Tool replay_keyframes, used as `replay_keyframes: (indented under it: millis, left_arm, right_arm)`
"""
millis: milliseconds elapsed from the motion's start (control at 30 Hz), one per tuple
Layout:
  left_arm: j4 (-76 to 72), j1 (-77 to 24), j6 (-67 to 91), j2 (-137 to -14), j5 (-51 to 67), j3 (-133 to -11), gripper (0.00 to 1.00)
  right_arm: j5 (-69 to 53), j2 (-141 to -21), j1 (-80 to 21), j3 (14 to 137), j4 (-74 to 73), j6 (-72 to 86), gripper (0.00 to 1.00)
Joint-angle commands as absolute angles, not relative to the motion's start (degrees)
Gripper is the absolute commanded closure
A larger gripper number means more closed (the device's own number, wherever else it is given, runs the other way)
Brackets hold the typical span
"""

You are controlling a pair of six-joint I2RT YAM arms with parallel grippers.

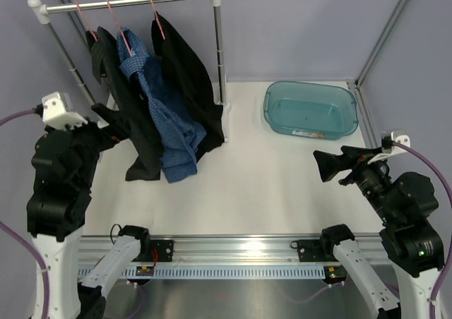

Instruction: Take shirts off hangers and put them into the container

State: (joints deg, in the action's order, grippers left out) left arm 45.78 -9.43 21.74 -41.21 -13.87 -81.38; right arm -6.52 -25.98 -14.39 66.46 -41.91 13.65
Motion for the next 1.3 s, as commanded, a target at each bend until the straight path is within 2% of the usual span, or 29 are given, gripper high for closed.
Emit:
replay_keyframes:
  millis: [0,200,300,467,633,733,867,900,967,1000,1100,1133,1200,1233,1267]
  left_arm:
    - [42.46,-9.67,25.14,-48.23,-8.27,-88.21,0.01]
    - [39.03,-12.3,25.58,-66.33,-7.82,-100.35,0.01]
    - [35.26,-15.9,23.21,-75.3,-12.56,-107.04,0.01]
    - [33.75,-16.26,21.97,-89.19,-18.79,-118.8,0.01]
    - [33.93,-16.17,21.71,-99.22,-26.79,-122.69,0.02]
    - [32.96,-16.0,21.8,-102.03,-27.07,-122.34,0.09]
    - [33.14,-16.0,22.67,-103.89,-25.93,-121.91,0.25]
    - [32.96,-16.0,22.59,-103.89,-25.93,-121.73,0.36]
    - [31.82,-16.0,21.98,-103.19,-25.75,-121.2,0.5]
    - [31.47,-16.0,21.36,-102.92,-25.58,-121.38,0.6]
    - [30.85,-16.08,20.66,-101.34,-24.7,-121.55,0.72]
    - [30.76,-16.08,20.48,-101.08,-24.52,-121.55,0.82]
    - [30.85,-16.08,19.69,-100.02,-23.73,-121.55,0.91]
    - [30.85,-16.08,19.34,-99.67,-23.47,-121.64,1.0]
    - [30.85,-16.08,19.07,-99.23,-23.03,-121.73,1.0]
  right_arm:
    - [-9.32,-27.95,-15.12,65.92,-43.15,15.46,0.01]
    - [-8.0,-28.74,-15.12,65.48,-42.45,15.56,0.01]
    - [-5.19,-29.44,-15.12,65.65,-42.63,15.64,0.01]
    - [-3.26,-30.93,-15.12,67.06,-43.77,15.38,0.0]
    - [-0.44,-31.99,-15.12,66.45,-43.6,15.55,0.0]
    - [-0.62,-32.17,-15.12,66.45,-43.33,15.99,0.0]
    - [-0.62,-32.34,-15.12,66.44,-43.24,16.08,0.0]
    - [-0.53,-32.34,-15.12,66.36,-43.16,16.0,0.01]
    - [-0.7,-32.52,-15.12,66.36,-42.98,15.91,0.01]
    - [-0.88,-32.78,-15.12,66.36,-42.72,15.73,0.01]
    - [-1.67,-33.4,-15.12,66.53,-42.63,15.21,0.01]
    - [-2.02,-33.57,-15.12,66.79,-42.54,15.03,0.01]
    - [-2.46,-34.01,-15.12,66.88,-42.36,14.68,0.01]
    - [-2.98,-34.1,-15.12,66.8,-42.28,14.59,0.01]
    - [-3.25,-34.28,-15.12,66.97,-42.28,14.5,0.01]
